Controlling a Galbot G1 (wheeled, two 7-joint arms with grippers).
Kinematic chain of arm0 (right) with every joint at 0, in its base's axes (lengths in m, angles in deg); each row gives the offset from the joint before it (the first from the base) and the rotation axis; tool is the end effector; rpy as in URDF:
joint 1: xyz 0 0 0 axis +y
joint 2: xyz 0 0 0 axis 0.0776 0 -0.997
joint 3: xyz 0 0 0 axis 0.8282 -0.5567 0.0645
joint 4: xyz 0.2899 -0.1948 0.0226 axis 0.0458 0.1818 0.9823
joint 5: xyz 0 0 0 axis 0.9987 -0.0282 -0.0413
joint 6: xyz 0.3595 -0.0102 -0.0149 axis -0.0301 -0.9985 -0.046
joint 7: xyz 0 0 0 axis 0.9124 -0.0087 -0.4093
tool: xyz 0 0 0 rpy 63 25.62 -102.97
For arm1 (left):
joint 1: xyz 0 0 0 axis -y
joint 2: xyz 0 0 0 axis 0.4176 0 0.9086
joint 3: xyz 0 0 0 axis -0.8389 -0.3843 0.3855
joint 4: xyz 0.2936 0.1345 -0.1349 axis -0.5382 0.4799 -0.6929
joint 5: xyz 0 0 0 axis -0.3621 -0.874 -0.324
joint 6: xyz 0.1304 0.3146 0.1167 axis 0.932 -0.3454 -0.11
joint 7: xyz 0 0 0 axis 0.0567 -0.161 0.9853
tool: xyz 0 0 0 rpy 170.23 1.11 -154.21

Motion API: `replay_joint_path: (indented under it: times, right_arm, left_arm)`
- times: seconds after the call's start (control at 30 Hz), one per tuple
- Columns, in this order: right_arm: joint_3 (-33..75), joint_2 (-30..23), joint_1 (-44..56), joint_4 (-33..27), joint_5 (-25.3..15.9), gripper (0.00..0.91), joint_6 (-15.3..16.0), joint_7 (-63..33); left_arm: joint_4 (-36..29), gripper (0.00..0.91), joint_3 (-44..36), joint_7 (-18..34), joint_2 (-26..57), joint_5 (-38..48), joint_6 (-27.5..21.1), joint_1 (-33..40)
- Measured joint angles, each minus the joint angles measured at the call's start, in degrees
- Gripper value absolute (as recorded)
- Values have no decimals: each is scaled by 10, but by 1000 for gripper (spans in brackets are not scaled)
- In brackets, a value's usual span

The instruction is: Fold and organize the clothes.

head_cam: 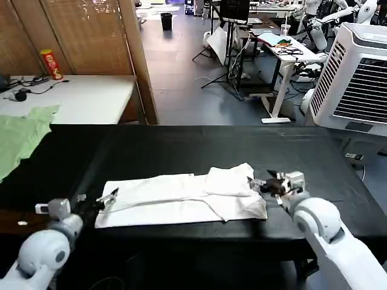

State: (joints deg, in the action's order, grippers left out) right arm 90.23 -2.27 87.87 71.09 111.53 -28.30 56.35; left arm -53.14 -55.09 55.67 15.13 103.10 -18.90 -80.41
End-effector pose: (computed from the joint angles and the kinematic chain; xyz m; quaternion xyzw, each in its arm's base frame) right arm 0.3692 -0.0738 -0.2228 0.0898 -0.9658 0.0417 0.2396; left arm 0.2805 0.1476 -0.2378 -0.0176 -0.9701 0.0526 0.2363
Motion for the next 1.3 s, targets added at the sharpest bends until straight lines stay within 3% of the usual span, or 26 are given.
replay_joint_path:
  times: [0.17,0.23,0.27,0.33,0.37,0.43,0.6,0.7,1.0,1.1,1.17,1.2,1.23,1.27,1.3]
  right_arm:
    - [-13,-39,-34,-71,-21,878,-19,7]
    - [-15,-51,-42,-90,-26,868,-21,8]
    - [-17,-57,-46,-99,-29,770,-22,8]
    - [-19,-66,-50,-110,-32,741,-23,8]
    - [-21,-71,-50,-114,-33,702,-23,8]
    - [-22,-77,-50,-118,-35,614,-23,8]
    - [-23,-87,-48,-124,-42,254,-23,8]
    - [-22,-91,-46,-127,-45,127,-24,8]
    - [-16,-110,-37,-138,-84,49,-59,-18]
    - [-14,-115,-32,-136,-93,49,-67,-29]
    - [-14,-117,-30,-133,-92,98,-67,-26]
    - [-14,-117,-29,-131,-91,390,-67,-22]
    - [-14,-118,-29,-129,-91,878,-66,-19]
    - [-12,-118,-28,-128,-90,878,-66,-17]
    - [-10,-117,-27,-125,-89,878,-66,-13]
  left_arm:
    - [44,858,-19,-3,-18,4,-2,39]
    - [60,702,-24,-4,-23,8,-4,50]
    - [68,566,-25,-7,-25,9,-5,54]
    - [79,224,-27,-10,-27,18,-7,61]
    - [83,166,-28,-11,-28,22,-9,64]
    - [93,137,-29,-13,-32,28,-10,69]
    - [117,39,-31,-15,-38,29,-10,78]
    - [127,0,-29,-14,-41,27,-7,79]
    - [141,0,-29,-24,-50,-9,13,84]
    - [147,0,-31,-29,-54,-42,30,87]
    - [148,0,-31,-30,-55,-50,36,89]
    - [148,59,-31,-31,-55,-51,37,91]
    - [148,692,-31,-32,-55,-51,38,92]
    - [148,878,-31,-35,-56,-52,39,93]
    - [148,878,-30,-37,-56,-52,39,94]
